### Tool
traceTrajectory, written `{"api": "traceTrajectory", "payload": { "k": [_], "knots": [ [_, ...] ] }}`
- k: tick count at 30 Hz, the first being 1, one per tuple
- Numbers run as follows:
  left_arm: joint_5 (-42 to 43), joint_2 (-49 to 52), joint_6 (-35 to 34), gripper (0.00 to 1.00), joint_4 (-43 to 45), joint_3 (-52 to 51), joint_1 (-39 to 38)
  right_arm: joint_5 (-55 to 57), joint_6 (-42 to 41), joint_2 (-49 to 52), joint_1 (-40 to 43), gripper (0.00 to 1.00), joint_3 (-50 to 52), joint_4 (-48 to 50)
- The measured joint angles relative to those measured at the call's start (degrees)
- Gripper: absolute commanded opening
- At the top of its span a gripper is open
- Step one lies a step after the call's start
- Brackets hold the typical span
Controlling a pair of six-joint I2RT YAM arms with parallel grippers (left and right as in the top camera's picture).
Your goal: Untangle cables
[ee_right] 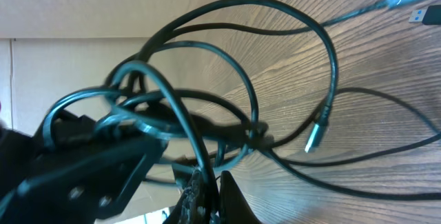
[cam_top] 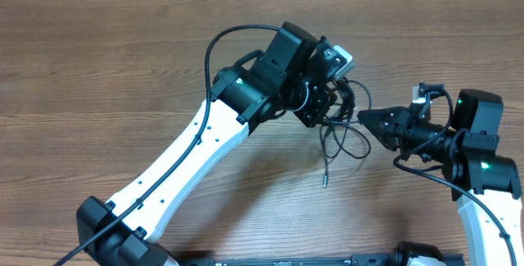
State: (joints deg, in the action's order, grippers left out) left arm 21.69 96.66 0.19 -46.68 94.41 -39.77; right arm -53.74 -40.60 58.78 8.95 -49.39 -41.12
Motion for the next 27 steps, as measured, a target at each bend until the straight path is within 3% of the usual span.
{"api": "traceTrajectory", "payload": {
  "k": [6,15,21,27],
  "knots": [
    [-6.14,0.0,0.0,0.04,-0.35,0.0,1.14,0.15,0.2,0.0,0.02,0.04,0.0,0.02],
    [-7.34,0.0,0.48,0.04,-1.44,0.0,5.81,0.2,1.88,0.0,0.0,0.04,0.0,-0.11],
    [-1.55,0.0,6.97,0.04,-1.62,0.0,7.65,1.29,2.91,0.0,0.02,0.64,0.0,-0.63],
    [4.96,0.0,12.37,0.04,-1.86,0.0,8.0,1.73,3.32,0.0,0.02,0.77,0.0,-0.66]
  ]
}}
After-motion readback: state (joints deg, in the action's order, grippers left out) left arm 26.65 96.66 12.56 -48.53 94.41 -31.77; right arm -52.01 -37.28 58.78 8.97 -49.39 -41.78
